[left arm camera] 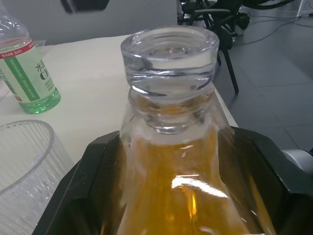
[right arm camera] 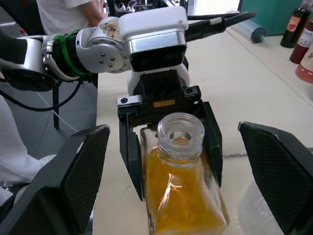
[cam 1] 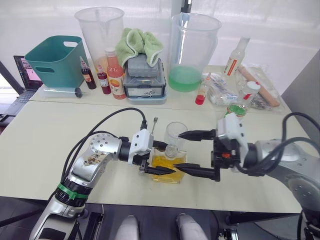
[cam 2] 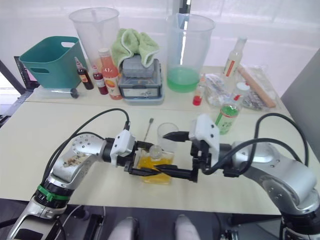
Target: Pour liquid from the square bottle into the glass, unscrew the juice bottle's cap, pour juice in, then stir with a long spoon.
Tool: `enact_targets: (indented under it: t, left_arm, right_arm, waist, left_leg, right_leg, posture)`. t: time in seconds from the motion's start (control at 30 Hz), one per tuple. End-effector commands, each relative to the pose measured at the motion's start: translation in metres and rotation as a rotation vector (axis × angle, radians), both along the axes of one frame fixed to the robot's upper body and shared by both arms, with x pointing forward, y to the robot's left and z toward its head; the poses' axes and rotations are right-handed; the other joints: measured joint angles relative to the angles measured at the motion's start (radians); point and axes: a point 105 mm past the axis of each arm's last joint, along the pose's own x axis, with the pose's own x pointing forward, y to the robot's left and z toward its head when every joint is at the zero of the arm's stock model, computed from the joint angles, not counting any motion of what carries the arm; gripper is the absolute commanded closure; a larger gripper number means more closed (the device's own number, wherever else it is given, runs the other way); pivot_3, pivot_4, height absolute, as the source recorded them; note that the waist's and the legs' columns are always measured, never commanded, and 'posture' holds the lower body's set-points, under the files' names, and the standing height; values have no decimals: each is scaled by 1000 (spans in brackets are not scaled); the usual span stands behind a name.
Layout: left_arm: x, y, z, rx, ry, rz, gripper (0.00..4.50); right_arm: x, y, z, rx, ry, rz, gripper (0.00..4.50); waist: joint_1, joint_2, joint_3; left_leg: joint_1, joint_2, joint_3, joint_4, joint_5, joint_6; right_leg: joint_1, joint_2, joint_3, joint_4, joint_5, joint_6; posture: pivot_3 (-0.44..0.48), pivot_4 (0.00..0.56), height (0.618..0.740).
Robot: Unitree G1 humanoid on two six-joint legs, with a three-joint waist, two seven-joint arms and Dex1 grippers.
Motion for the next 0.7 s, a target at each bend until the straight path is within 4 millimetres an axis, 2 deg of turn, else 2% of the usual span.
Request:
enact_targets:
  t: [0.03,0.07,0.13,0.2,0.3,0.4,0.43,0.6,0.7]
  left_arm:
    - [-2,-2,-1,8,-15,-3,1679]
    - [-2,-2,-2,8,-15,-1,1679]
    - [-2,-2,-3,8,-17,1,1679]
    - [-2,-2,-3,7,-18,4,1679]
    - [-1,-2,-3,5,-19,9,1679]
    - [0,-1,-4,5,-20,13,1679]
    - [0,-1,-4,4,-20,14,1679]
    - [1,-2,-5,3,-21,16,1679]
    - [0,-3,-11,26,0,11,1679]
  right_arm:
    - [3,6,5,3,-56,14,0]
    - [5,8,4,0,-57,12,0]
    - [8,11,1,-7,-48,16,541]
    - [11,14,-2,-16,-47,11,1151]
    - [14,15,-4,-20,-49,8,2294]
    - [16,15,-7,-35,-58,6,3239]
    - [16,14,-8,-44,-62,4,3427]
    - [18,14,-6,-36,-84,7,3426]
    - [12,18,9,29,-107,56,3426]
  waist:
    - [0,0,0]
    - [0,0,0]
    - [0,0,0]
    - [0,0,0]
    - [1,0,0]
    - [0,0,0]
    - [0,0,0]
    - [0,0,0]
    - [0,0,0]
  left_leg:
    - [0,0,0,0,0,0]
    - [0,0,0,0,0,0]
    - [0,0,0,0,0,0]
    - [0,0,0,0,0,0]
    - [0,0,0,0,0,0]
    - [0,0,0,0,0,0]
    - [0,0,0,0,0,0]
    - [1,0,0,0,0,0]
    - [1,0,0,0,0,0]
  right_leg:
    - [0,0,0,0,0,0]
    - [0,0,0,0,0,0]
    - [0,0,0,0,0,0]
    - [0,0,0,0,0,0]
    - [0,0,0,0,0,0]
    - [0,0,0,0,0,0]
    - [0,0,0,0,0,0]
    - [0,0,0,0,0,0]
    - [0,0,0,0,0,0]
  posture:
    - [0,150,728]
    - [0,150,728]
    - [0,150,728]
    - [0,150,728]
    - [0,150,728]
    - [0,150,728]
    - [0,150,728]
    - [0,150,728]
    - [0,150,728]
